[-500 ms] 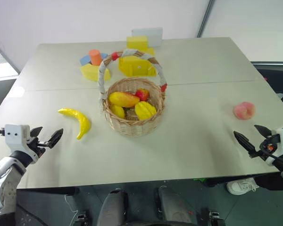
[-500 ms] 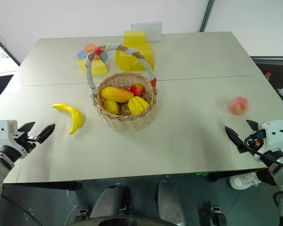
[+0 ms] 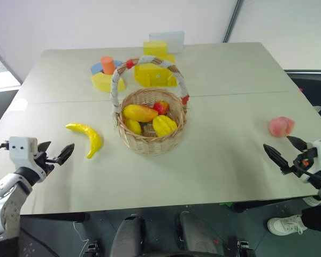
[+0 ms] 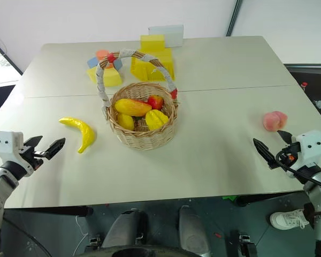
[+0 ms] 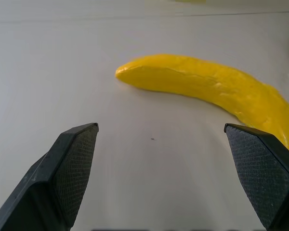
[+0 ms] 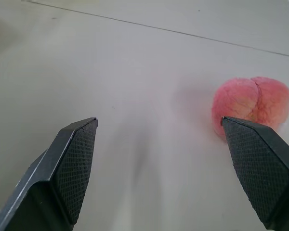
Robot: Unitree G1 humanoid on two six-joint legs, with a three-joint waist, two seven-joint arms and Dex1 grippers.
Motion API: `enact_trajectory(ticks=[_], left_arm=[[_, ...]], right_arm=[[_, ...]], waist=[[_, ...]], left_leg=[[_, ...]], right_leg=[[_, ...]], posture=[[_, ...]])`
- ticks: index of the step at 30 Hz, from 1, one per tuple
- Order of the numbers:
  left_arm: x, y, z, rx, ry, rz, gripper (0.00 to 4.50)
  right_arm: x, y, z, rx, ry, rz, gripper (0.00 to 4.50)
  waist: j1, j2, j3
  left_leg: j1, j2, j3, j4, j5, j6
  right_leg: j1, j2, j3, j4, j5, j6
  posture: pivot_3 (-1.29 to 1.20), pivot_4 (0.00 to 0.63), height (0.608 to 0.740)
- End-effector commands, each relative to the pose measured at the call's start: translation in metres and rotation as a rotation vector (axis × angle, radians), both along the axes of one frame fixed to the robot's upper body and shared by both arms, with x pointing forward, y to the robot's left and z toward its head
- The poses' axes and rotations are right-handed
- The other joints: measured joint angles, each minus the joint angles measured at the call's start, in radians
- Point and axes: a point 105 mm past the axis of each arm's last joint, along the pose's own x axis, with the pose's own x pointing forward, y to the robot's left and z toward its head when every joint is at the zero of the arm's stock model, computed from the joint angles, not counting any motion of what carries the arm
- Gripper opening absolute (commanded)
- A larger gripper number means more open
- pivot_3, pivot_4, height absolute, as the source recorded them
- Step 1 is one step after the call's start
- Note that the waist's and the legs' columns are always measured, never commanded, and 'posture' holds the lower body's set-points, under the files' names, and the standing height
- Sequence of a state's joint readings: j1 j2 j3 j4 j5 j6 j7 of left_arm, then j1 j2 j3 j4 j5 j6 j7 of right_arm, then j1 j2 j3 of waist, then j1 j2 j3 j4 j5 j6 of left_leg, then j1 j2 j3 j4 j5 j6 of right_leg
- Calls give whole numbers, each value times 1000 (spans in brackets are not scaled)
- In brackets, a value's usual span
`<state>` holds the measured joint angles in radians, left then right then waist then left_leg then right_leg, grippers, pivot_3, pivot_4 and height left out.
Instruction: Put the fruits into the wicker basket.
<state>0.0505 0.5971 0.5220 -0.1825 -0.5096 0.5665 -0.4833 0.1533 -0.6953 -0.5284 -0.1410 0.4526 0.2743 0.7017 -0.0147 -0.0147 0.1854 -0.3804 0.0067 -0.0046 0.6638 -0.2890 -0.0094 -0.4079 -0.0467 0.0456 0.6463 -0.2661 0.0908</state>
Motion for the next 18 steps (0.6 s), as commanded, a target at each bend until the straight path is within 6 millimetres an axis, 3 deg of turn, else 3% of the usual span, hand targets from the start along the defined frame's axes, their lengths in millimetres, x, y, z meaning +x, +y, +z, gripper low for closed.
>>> enact_trajectory(ticks=[1, 5, 8, 12, 16, 18], left_arm=[[16, -16, 35, 56, -65, -14, 4500], [43, -39, 53, 42, -36, 43, 4500], [57, -46, 55, 33, 20, 173, 4500], [61, -56, 59, 52, 62, 303, 4500], [59, -66, 58, -23, 107, 391, 4500], [56, -84, 51, -56, 162, 390, 4500]], right_arm=[[4, 28, 36, -65, -76, 153, 4288], [1, 70, 63, -111, -78, 371, 4288], [-3, 111, 78, -130, -101, 552, 4288], [-4, 153, 94, -115, -172, 703, 4288], [-6, 173, 100, -95, -196, 786, 4288], [-8, 185, 100, -80, -201, 845, 4288]], waist=[[1, 0, 0], [3, -1, 0], [0, -1, 0], [-5, -4, 2], [5, -6, 3], [7, -7, 3]], left_leg=[[0, 0, 0, 0, 0, 0], [0, -1, -1, 1, 0, 0], [-1, -2, -2, 1, 0, 0], [-1, -1, -2, 1, 0, 0], [-3, -2, -3, 1, 0, 0], [-5, -4, -5, 2, 0, 0]], right_leg=[[0, 0, 0, 0, 0, 0], [0, 1, -1, 1, 1, 1], [1, 2, -2, 1, 1, 2], [0, 3, -2, 1, 1, 2], [-1, 3, -3, 1, 1, 2], [-2, 1, -3, 1, 1, 2]], posture=[[0, 150, 740], [0, 150, 740], [0, 150, 740], [0, 150, 740], [0, 150, 740], [0, 150, 740]])
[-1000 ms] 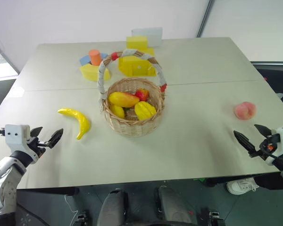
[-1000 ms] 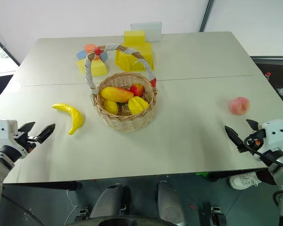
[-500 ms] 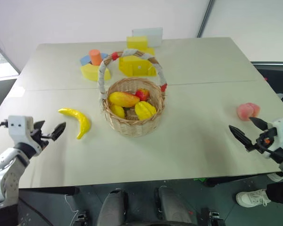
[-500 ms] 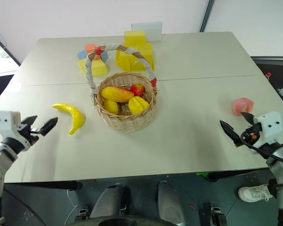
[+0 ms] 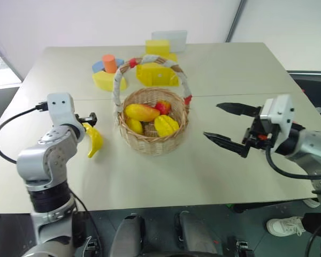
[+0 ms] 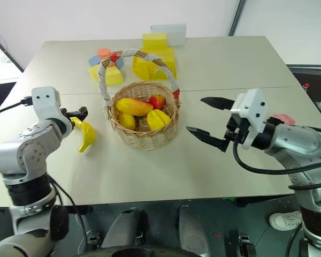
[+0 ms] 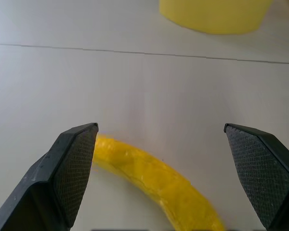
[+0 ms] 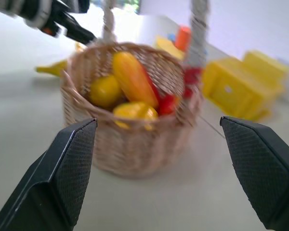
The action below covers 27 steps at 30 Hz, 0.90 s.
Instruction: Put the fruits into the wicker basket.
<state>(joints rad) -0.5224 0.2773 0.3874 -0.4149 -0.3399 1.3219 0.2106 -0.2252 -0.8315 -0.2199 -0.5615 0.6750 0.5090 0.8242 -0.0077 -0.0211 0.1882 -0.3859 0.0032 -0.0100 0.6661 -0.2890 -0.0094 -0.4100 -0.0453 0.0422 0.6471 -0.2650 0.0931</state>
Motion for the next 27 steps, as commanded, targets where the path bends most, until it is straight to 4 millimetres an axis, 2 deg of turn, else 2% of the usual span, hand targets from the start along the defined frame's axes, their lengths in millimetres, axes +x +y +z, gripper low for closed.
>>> enact_trajectory(ticks=[1, 4, 8, 21, 24, 27], left_arm=[[-9, -18, -1, -25, 45, 47, 4500], [-14, -26, -12, -54, 106, 96, 4500], [-12, -24, -16, -59, 121, 153, 4500], [16, -30, -33, -53, 181, 134, 4500], [17, -27, -38, -119, 188, 167, 3675], [16, -25, -37, -109, 184, 176, 2235]], right_arm=[[-9, 21, 6, 23, -22, 111, 4288], [-10, 28, 5, 36, -17, 148, 4288], [-13, 32, 1, 43, -6, 169, 4288], [-21, 50, -2, 80, 0, 190, 4288], [-22, 51, -2, 83, -1, 184, 4500], [-21, 51, -2, 84, -1, 180, 4500]], waist=[[1, 0, 0], [1, -1, 0], [-4, -1, 0], [-1, -1, 0], [-3, -1, 0], [-2, -1, 0]], left_leg=[[-1, -1, 0, 0, 0, 0], [-3, -4, -1, 0, 0, 0], [-3, -4, -2, 0, 0, 0], [-4, -4, -2, 0, 1, -1], [-4, -4, -2, 0, 1, -1], [-4, -4, -2, 0, 1, -1]], right_leg=[[-1, -1, 0, 0, 0, 0], [-1, -4, 0, 0, 1, 1], [-3, -3, 0, 0, 1, 2], [-3, -3, -1, 0, 1, 2], [-3, -3, -1, 0, 1, 2], [-3, -3, -1, 0, 1, 2]], posture=[[0, 150, 740], [0, 150, 740], [0, 150, 740], [0, 150, 740], [0, 150, 740], [0, 150, 740]])
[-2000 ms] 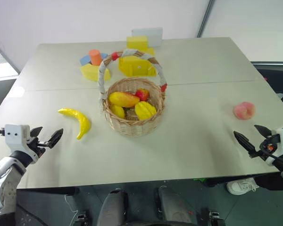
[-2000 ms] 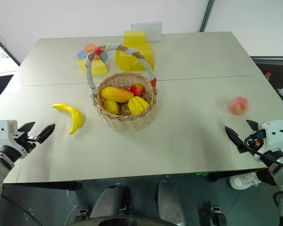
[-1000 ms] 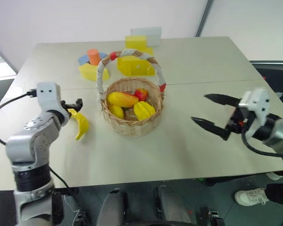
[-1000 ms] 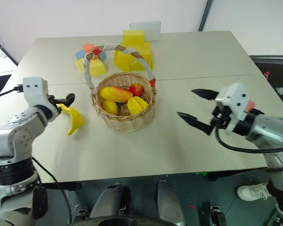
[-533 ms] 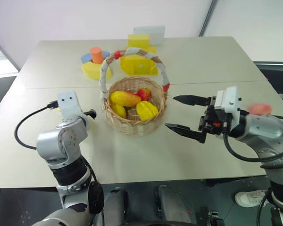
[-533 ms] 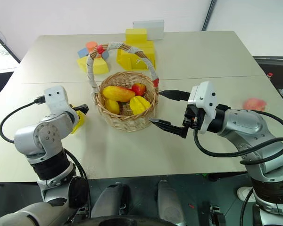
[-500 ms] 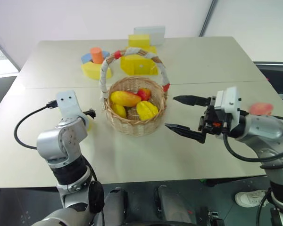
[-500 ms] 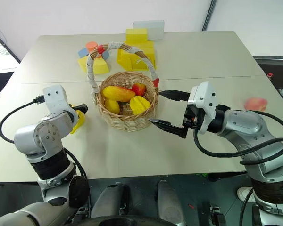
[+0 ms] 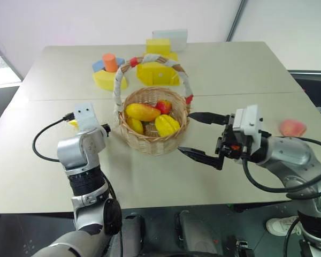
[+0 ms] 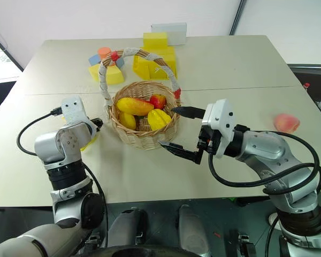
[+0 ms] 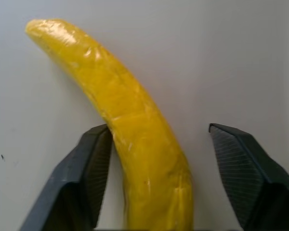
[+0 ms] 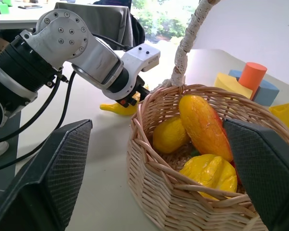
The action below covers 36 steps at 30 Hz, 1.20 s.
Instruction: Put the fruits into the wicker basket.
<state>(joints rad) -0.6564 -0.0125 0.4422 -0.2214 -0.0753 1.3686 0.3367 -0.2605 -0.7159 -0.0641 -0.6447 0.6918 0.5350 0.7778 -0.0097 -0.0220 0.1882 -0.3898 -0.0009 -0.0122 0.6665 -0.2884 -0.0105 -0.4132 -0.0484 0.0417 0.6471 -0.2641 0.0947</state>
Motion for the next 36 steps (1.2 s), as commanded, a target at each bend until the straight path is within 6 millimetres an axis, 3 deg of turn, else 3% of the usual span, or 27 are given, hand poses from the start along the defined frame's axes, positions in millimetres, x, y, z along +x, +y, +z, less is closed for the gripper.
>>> enact_trajectory(ticks=[1, 3, 7, 10, 12, 14, 17, 25, 28, 32, 36], left_arm=[[1, 6, 9, 19, -36, 29, 1608], [-1, 9, 9, 35, -31, 42, 868], [-5, 34, 22, 89, -116, 85, 864], [-4, 43, 67, 145, -430, -77, 864], [-27, 36, 104, 242, -716, -358, 864], [-50, 30, 114, 338, -817, -537, 864], [-78, 31, 125, 319, -910, -693, 864], [-114, -58, 160, 235, -975, -1256, 864], [-126, -86, 160, 196, -934, -1439, 864], [-118, -110, 146, 249, -794, -1551, 864], [-93, -126, 132, 407, -715, -1600, 864]], right_arm=[[-7, 4, 9, 13, -45, 19, 4500], [-7, 4, 8, 13, -44, 18, 4500], [-5, 3, 8, 11, -43, 10, 4500], [-1, -2, 8, 2, -47, -6, 4500], [2, -7, 7, -5, -49, -23, 4500], [5, -9, 7, -7, -51, -32, 4500], [13, -13, 5, -9, -46, -39, 4500], [28, -20, -3, -11, -36, -48, 4500], [30, -21, -5, -11, -37, -53, 4500], [31, -23, -5, -5, -43, -72, 4500], [30, -28, -5, -4, -52, -111, 4500]], waist=[[0, 0, 0], [1, 0, 0], [-4, 0, 0], [-7, 0, 0], [-9, 0, 0], [-5, 1, 0], [3, 1, 0], [-1, 0, 0], [-3, 0, 0], [-6, 0, 0], [-1, 0, 0]], left_leg=[[0, 0, 0, 0, 0, 0], [0, 0, 0, 0, 0, 0], [0, 0, 0, 0, 0, 0], [0, 1, 1, -1, 0, 0], [-2, 2, 2, -2, 2, -4], [-2, 3, 4, -3, 3, -6], [-2, 1, 4, -4, 2, -4], [-1, -2, 4, -1, 1, -1], [-1, -2, 3, -1, 0, 0], [0, 0, 3, -1, 0, 1], [0, 0, 3, 0, 0, 1]], right_leg=[[0, 0, 0, 0, 0, 0], [0, 0, 0, 0, 0, 0], [0, 0, 0, 0, 0, 0], [-2, 0, 0, 1, 0, 0], [-5, -1, 1, 1, 0, -1], [-7, -2, 2, 1, 0, -2], [-6, -7, 1, 0, 0, -2], [-1, -11, -1, -1, 0, -2], [-1, -9, -1, -1, 1, -1], [-1, -4, -1, 0, 1, -1], [0, 1, 0, 0, 0, -1]], posture=[[0, 150, 740], [0, 150, 740], [0, 150, 740], [0, 150, 740], [0, 150, 740], [0, 150, 740], [0, 150, 740], [0, 150, 740], [0, 150, 740], [0, 150, 740], [0, 150, 740]])
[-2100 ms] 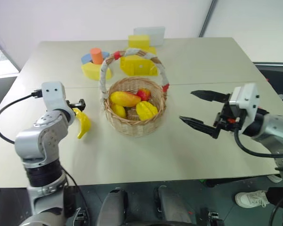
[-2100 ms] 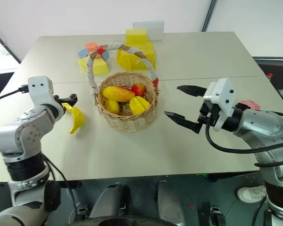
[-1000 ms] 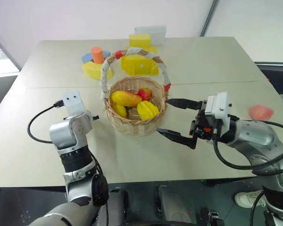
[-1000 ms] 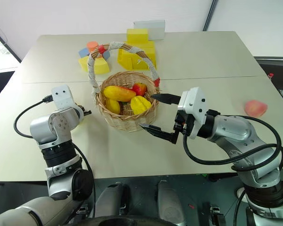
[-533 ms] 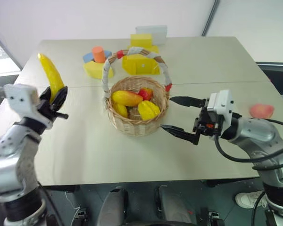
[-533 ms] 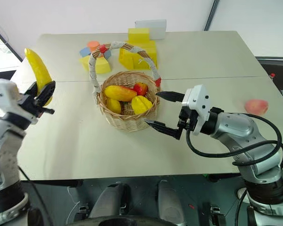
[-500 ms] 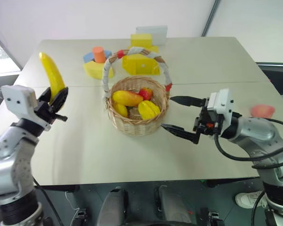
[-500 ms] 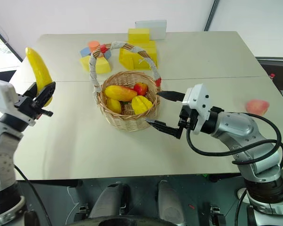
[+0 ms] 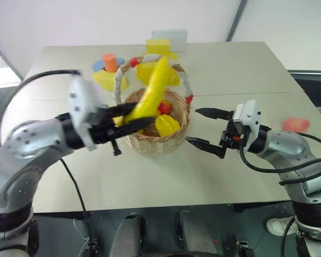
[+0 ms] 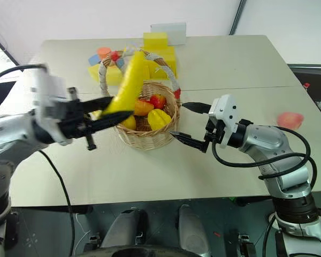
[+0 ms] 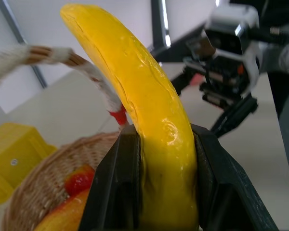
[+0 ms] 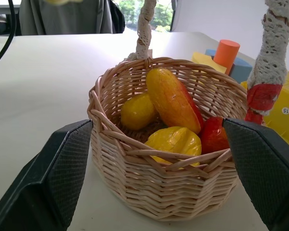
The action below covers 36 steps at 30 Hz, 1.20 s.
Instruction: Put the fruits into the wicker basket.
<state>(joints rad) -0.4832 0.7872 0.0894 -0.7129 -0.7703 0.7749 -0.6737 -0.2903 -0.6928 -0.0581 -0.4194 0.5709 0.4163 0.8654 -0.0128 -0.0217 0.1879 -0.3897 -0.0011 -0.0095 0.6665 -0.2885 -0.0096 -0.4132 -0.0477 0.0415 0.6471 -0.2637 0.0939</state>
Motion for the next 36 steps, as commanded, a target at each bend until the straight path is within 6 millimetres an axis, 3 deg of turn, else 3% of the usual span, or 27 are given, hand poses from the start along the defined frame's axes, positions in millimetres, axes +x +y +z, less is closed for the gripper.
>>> enact_trajectory(ticks=[1, 7, 11, 14, 17, 23, 25, 27, 32, 36], left_arm=[[21, -13, -7, 99, -83, 10, 864], [48, -16, -21, 212, -171, 10, 864], [53, -19, -20, 193, -192, -10, 2831], [47, -21, -17, 168, -209, -53, 4401], [40, -21, -14, 116, -171, -86, 4460], [9, -34, -10, -37, -45, -240, 4460], [4, -43, -15, -79, 12, -270, 4460], [3, -51, -17, -121, 46, -283, 4460], [7, -67, -23, -159, 100, -284, 4460], [12, -70, -33, -154, 119, -250, 4460]], right_arm=[[-3, -5, 10, 10, -64, -36, 4500], [-5, -10, 9, 10, -71, -81, 4500], [-5, -15, 7, 2, -72, -115, 4500], [-1, -29, 7, -13, -71, -179, 4500], [5, -51, 3, -46, -56, -269, 4500], [34, -142, -10, -95, 14, -683, 4500], [45, -181, -17, -130, 21, -880, 4500], [53, -207, -22, -139, 42, -1008, 4500], [64, -255, -38, -125, 86, -1242, 4500], [70, -274, -45, -73, 102, -1336, 4500]], waist=[[1, 0, 0], [-2, 0, 0], [1, 0, 0], [1, 0, 0], [1, 0, 0], [1, 0, 0], [1, 0, 0], [0, 0, 0], [-3, 1, 0], [-5, 2, -1]], left_leg=[[1, 0, 0, 0, 0, 0], [0, 0, 1, 0, 0, 0], [-1, 2, 1, 0, 0, 0], [-1, 2, 1, 0, 0, 0], [-1, 2, 1, 0, 0, 0], [-1, 2, 1, 0, 0, 0], [0, 2, 1, 1, 0, 0], [1, 2, 2, 1, 0, 0], [1, 1, 3, 1, 0, 0], [1, 1, 4, 1, 0, 0]], right_leg=[[1, 0, 0, 0, 0, 0], [0, 2, 1, -1, 0, 0], [-1, 2, 1, 0, 0, 0], [-1, 1, 1, 0, 0, 0], [-1, 1, 1, 0, 0, 0], [-1, 0, 1, 0, 0, 0], [0, 1, 1, 0, 0, 0], [0, 1, 2, 0, 0, 0], [0, 2, 3, 1, 0, 0], [0, 2, 3, 1, 0, 0]], posture=[[0, 150, 740], [0, 150, 740], [0, 150, 740], [0, 150, 740], [0, 150, 740], [0, 150, 740], [0, 150, 740], [0, 150, 740], [0, 150, 740], [0, 150, 740]])
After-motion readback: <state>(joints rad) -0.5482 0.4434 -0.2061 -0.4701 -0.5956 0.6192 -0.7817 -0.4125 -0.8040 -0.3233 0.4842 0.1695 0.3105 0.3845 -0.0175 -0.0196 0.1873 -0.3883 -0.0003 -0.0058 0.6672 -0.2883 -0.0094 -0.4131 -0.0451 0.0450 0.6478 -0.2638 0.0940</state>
